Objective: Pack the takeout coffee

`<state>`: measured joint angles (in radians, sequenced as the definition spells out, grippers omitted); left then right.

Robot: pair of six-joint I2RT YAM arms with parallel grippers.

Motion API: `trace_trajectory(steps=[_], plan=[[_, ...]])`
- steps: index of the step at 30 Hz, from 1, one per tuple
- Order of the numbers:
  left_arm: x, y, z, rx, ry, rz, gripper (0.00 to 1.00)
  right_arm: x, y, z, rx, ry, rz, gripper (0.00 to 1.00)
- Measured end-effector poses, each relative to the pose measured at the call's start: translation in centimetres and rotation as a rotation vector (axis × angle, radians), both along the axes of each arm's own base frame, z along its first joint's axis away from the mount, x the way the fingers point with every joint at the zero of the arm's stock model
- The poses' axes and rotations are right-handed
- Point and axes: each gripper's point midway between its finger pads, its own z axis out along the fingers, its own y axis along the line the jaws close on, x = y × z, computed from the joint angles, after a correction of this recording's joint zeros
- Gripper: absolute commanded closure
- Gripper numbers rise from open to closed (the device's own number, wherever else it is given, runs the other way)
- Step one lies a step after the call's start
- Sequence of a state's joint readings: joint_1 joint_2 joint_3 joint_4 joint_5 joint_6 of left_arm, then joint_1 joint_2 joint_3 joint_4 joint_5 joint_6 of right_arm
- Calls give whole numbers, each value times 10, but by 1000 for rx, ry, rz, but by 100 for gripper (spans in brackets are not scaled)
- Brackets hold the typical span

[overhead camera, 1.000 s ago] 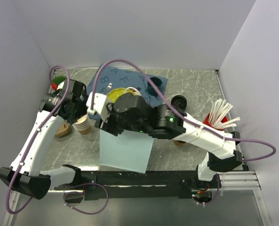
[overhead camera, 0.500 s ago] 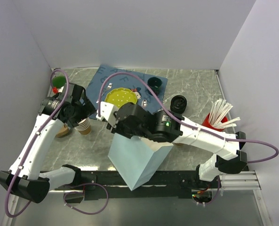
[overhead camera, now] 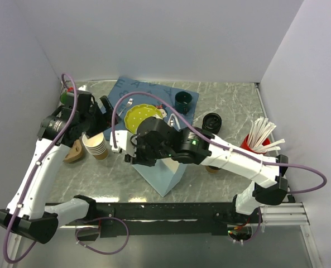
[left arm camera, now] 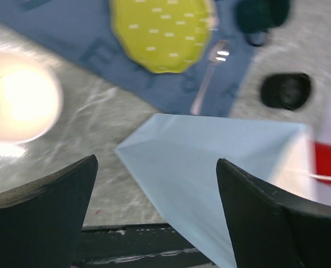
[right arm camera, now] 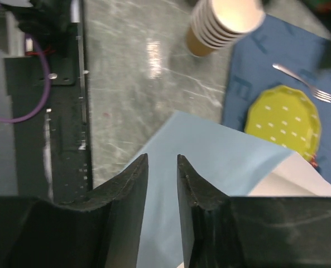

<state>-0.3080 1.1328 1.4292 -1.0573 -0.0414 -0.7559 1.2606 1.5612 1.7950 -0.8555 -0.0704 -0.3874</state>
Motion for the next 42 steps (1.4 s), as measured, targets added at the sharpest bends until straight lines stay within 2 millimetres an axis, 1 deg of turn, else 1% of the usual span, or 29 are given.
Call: trace_trajectory(steps=[3, 5, 7, 9, 10, 12, 16, 18, 21, 22, 24, 25, 27, 28, 29, 30, 33, 35, 37, 40, 42], plan=[[2, -17, 15, -60, -72, -100, 10, -7, 5, -9, -14, 34, 36, 63], [0, -30, 22, -98, -110, -175, 11, -9, 8, -14, -25, 49, 48, 63], [-4, -39, 21, -126, -125, -241, 13, -11, 8, -19, -34, 61, 56, 63], [-7, -46, 16, -143, -128, -293, 14, -14, 7, -26, -48, 76, 65, 63], [-8, -49, 12, -148, -126, -315, 17, -14, 7, -28, -51, 78, 66, 63], [-11, -53, 7, -153, -121, -356, 18, -16, 6, -32, -60, 91, 70, 63], [-15, -58, 8, -157, -135, -408, 22, -18, 6, -33, -59, 106, 67, 61], [-17, -58, 7, -151, -141, -423, 23, -17, 6, -33, -58, 114, 60, 60], [-22, -55, -2, -135, -135, -436, 25, -14, 5, -33, -55, 122, 45, 55], [-24, -54, -5, -129, -130, -441, 27, -13, 4, -33, -54, 125, 39, 51], [-25, -54, -12, -118, -118, -448, 30, -9, 3, -32, -50, 137, 19, 47], [-25, -53, -16, -112, -111, -453, 35, -6, 2, -31, -45, 148, 5, 43], [-25, -53, -21, -105, -100, -459, 42, 1, 1, -28, -32, 167, -24, 39], [-24, -54, -22, -101, -98, -463, 51, 6, 1, -25, -22, 181, -43, 36], [-24, -54, -24, -98, -96, -468, 55, 11, 0, -22, -11, 193, -60, 35], [-24, -54, -25, -94, -96, -473, 65, 15, 0, -20, -3, 204, -76, 34], [-24, -56, -24, -91, -105, -486, 75, 27, -1, -12, 21, 238, -126, 29], [-23, -57, -23, -90, -115, -490, 78, 30, -2, -12, 21, 255, -143, 27], [-23, -58, -24, -89, -118, -498, 83, 28, 0, -13, 16, 277, -142, 27], [-22, -59, -24, -92, -125, -501, 87, 18, 3, -17, 2, 333, -110, 28], [-22, -59, -24, -94, -127, -503, 87, 10, 6, -18, -9, 380, -79, 28]])
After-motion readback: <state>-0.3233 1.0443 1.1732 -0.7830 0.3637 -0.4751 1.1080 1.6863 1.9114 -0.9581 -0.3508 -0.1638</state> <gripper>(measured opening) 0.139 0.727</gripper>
